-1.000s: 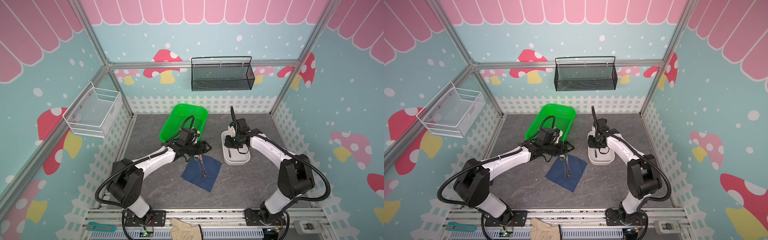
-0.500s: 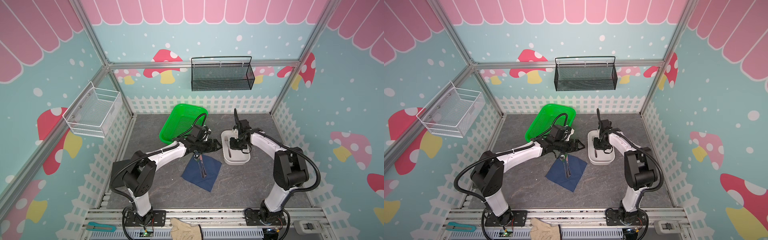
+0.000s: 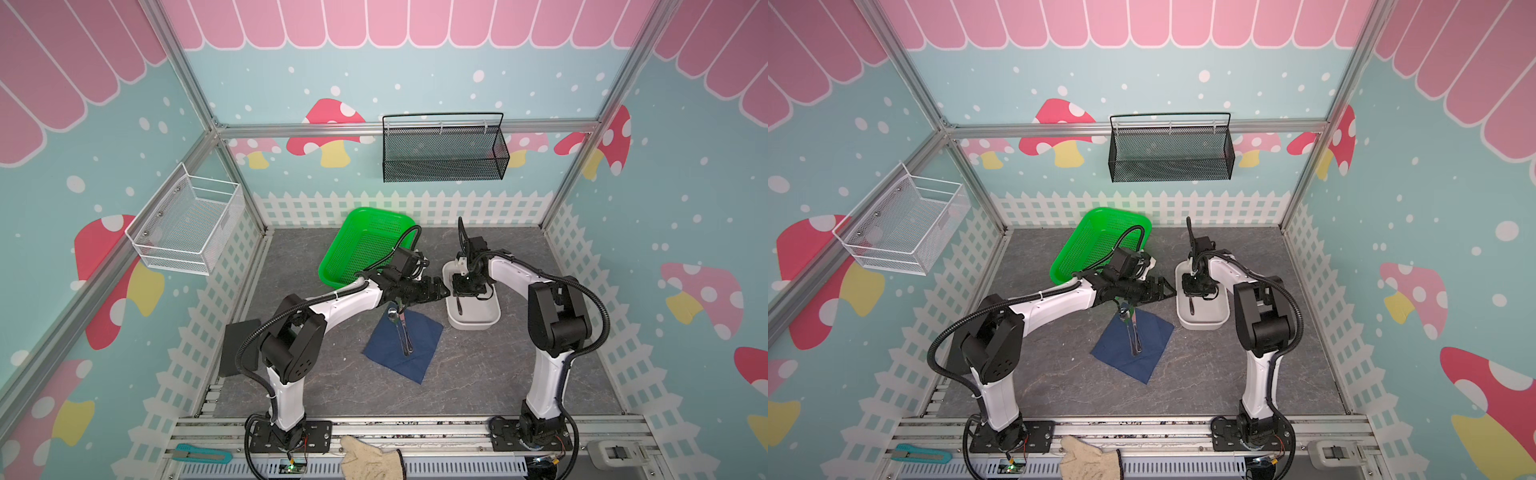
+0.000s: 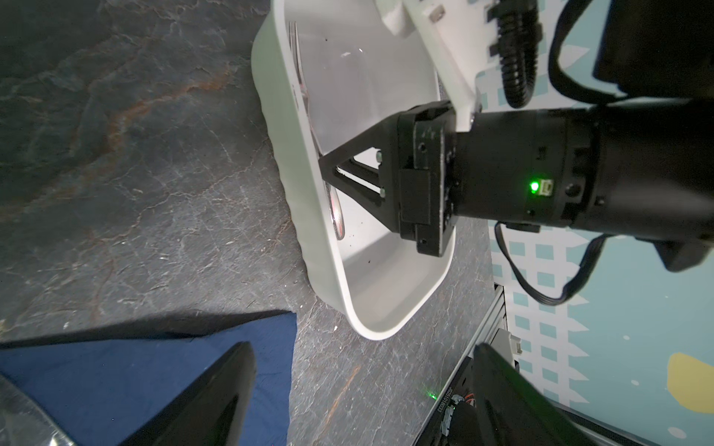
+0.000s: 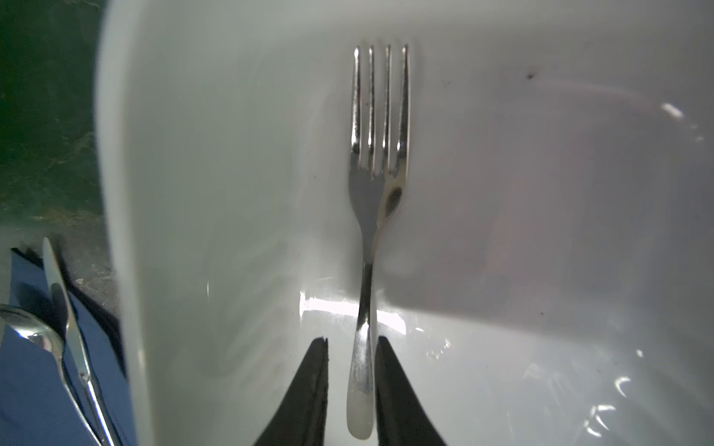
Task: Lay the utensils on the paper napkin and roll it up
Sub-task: 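Move the right gripper back over the tray toward the fork, then lower the right gripper into the white tray and grasp the fork handle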
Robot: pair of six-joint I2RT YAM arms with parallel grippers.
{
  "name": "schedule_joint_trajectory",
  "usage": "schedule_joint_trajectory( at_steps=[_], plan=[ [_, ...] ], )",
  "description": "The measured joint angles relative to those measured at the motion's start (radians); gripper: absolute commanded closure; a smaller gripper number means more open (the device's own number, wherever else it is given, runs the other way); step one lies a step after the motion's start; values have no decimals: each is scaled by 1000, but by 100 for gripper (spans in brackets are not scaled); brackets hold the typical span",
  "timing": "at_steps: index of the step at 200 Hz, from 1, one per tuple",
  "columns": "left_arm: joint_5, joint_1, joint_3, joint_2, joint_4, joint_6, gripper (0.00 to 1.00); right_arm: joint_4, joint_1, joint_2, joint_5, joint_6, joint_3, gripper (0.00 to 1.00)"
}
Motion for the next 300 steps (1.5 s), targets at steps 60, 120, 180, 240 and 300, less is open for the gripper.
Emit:
schedule_joint_trajectory(
  at_steps=[60,120,180,240,300],
  plan=[
    [0,0,23,14,-12,4,7,-34,0,61,2,-19,68,75],
    [1,0,25,26,-23,4,6,-51,0,97,2,-29,126,74],
    [1,0,25,26,-24,5,4,-76,6,124,11,-34,153,74],
    [0,0,25,26,-24,8,2,-111,22,156,49,-41,202,74],
    [-2,0,25,26,-27,10,2,-138,42,168,113,-41,221,75]
  ],
)
